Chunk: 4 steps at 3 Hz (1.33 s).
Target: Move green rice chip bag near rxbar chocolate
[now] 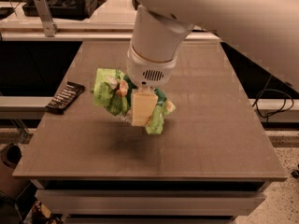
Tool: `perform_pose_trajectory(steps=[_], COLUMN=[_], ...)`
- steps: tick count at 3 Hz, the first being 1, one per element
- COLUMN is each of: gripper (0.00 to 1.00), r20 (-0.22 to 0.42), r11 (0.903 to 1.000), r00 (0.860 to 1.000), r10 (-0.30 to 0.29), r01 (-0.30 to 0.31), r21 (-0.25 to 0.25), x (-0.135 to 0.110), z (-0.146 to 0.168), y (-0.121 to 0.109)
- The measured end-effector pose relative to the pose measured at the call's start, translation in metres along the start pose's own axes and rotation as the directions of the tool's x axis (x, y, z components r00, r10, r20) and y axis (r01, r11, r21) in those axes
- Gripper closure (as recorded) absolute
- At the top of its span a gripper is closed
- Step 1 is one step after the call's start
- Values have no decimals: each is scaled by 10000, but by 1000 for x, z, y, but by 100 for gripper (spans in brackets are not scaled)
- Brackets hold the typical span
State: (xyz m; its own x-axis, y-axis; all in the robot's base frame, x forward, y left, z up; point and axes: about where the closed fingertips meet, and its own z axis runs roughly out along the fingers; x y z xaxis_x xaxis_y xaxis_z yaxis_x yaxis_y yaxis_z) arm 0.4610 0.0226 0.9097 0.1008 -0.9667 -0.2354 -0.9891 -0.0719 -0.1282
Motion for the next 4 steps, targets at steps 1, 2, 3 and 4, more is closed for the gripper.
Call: perform_pose_trajectory(steps=[1,2,3,4], gripper=[100,100,100,100], r20=[218,703,865,768], r11=[9957,9803,9564,9368], r00=[9955,9778,9524,9338], r10=[-917,-1974,-2922,-3496], r01=[919,1976,2910,3469], r21=[-93,46,268,455], x=[-42,-84,-119,-140], z=[14,25,35,43], y=[-4,-4,0,3])
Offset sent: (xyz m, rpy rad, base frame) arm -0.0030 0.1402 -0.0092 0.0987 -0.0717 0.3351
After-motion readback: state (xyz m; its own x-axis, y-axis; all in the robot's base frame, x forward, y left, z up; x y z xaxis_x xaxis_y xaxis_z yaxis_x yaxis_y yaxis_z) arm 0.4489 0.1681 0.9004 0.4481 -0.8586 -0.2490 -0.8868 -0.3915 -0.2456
